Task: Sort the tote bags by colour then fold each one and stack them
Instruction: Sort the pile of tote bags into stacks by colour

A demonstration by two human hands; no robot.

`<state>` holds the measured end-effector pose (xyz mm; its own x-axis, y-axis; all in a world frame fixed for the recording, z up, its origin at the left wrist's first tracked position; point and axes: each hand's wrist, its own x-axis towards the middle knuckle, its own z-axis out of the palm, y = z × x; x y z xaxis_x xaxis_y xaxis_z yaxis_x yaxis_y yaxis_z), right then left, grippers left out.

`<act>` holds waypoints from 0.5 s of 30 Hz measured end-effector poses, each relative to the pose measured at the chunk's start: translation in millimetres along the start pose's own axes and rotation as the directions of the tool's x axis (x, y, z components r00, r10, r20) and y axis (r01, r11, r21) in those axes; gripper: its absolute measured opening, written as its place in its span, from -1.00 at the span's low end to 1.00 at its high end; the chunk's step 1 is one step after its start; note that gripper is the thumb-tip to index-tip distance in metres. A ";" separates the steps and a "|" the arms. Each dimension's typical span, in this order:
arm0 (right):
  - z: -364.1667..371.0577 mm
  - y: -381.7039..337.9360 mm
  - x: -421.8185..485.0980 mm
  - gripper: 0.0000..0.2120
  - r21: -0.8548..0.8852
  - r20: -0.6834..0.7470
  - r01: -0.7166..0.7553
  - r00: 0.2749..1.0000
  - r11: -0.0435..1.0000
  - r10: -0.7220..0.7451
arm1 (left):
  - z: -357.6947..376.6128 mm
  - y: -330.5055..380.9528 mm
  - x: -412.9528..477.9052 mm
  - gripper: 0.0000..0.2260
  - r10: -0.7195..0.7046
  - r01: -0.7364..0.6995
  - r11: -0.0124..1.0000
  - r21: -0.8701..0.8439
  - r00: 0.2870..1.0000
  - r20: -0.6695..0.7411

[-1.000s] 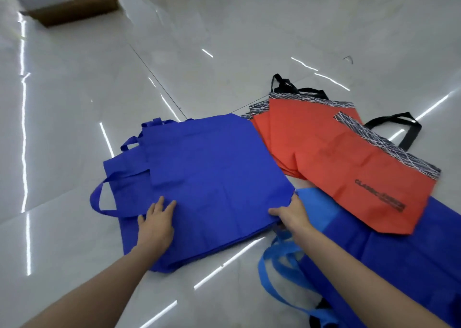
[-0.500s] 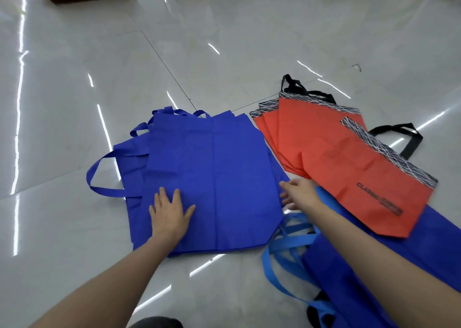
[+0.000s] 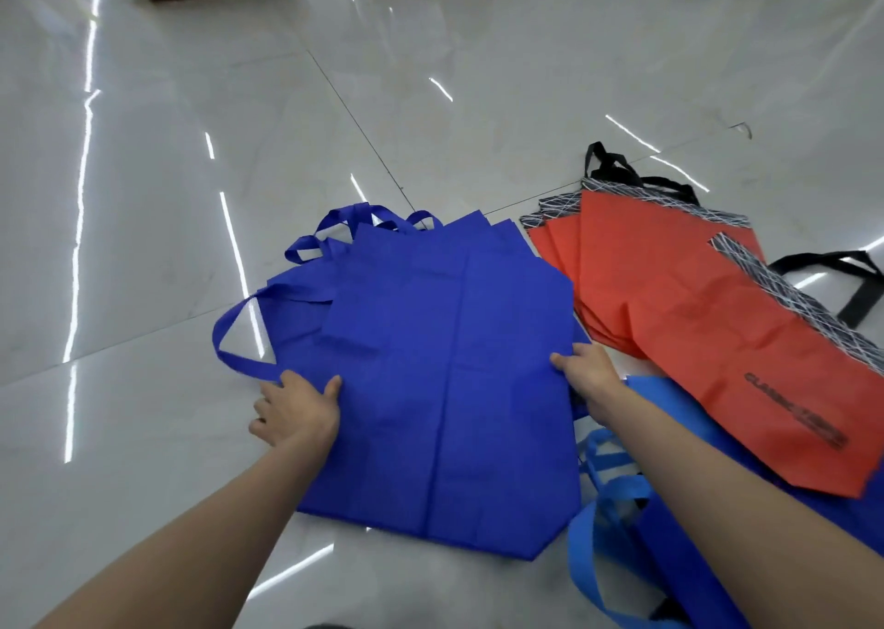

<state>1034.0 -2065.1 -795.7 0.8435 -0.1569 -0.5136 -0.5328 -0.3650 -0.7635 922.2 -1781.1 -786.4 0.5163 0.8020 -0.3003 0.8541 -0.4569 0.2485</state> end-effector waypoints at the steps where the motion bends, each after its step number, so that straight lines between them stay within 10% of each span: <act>1: -2.5 4.0 -4.5 -0.87 0.021 -0.072 0.032 0.997 0.999 -0.031 | 0.0 1.0 -1.6 -0.46 0.022 -0.023 0.999 -0.026 0.999 -0.036; 5: -11.4 21.2 -31.8 -0.86 0.382 -0.386 0.066 0.918 0.922 0.094 | -5.5 -1.4 -11.0 -0.43 0.075 -0.087 0.992 -0.094 0.989 -0.125; 10: 9.5 44.7 -64.5 -0.79 0.613 -0.387 0.022 0.880 0.790 0.275 | -12.1 -9.1 -14.5 -0.36 -0.103 0.121 0.926 -0.358 0.992 0.069; 15: 52.4 48.3 -100.4 -0.91 0.485 0.252 -0.335 0.938 0.808 0.238 | -6.5 -11.5 -7.1 -0.39 -0.107 0.253 0.765 -0.592 0.956 0.272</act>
<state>920.0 -2018.9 -801.6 0.6478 -0.0029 -0.7618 -0.7456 0.2029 -0.6347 908.3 -1778.9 -781.1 0.4197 0.7113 -0.5638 0.7473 0.0818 0.6595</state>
